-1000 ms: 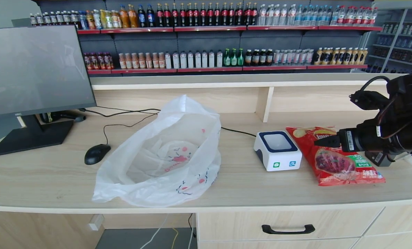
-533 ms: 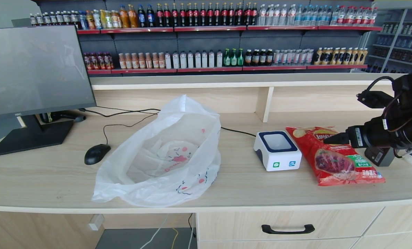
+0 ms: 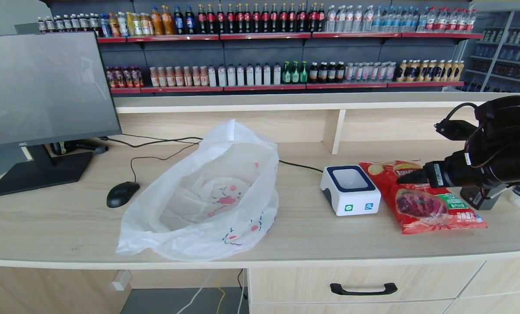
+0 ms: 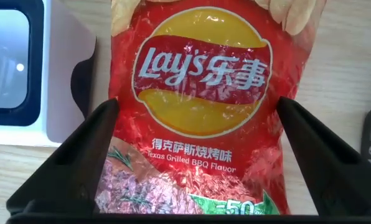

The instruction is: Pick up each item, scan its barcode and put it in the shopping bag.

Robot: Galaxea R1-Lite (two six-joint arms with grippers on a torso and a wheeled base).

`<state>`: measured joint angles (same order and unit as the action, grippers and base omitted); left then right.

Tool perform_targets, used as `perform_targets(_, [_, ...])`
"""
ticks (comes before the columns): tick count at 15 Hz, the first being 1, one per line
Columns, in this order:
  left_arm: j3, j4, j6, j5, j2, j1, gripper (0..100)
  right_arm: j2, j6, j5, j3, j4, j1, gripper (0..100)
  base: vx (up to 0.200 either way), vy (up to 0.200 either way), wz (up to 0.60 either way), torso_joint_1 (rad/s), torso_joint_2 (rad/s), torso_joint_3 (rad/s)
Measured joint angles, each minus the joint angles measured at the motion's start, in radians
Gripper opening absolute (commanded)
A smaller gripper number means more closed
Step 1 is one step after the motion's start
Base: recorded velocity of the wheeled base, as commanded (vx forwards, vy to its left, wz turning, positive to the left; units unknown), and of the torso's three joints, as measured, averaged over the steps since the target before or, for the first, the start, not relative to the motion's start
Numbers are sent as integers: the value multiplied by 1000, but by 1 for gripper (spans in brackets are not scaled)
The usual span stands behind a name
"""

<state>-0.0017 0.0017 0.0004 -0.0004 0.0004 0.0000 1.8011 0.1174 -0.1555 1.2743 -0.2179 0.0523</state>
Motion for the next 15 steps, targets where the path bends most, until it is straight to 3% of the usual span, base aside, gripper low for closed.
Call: perform_targets(15, [0,0,0,0,0,0,100,36,10,2,21,-8,-29,100,0,0,0,0,0,0])
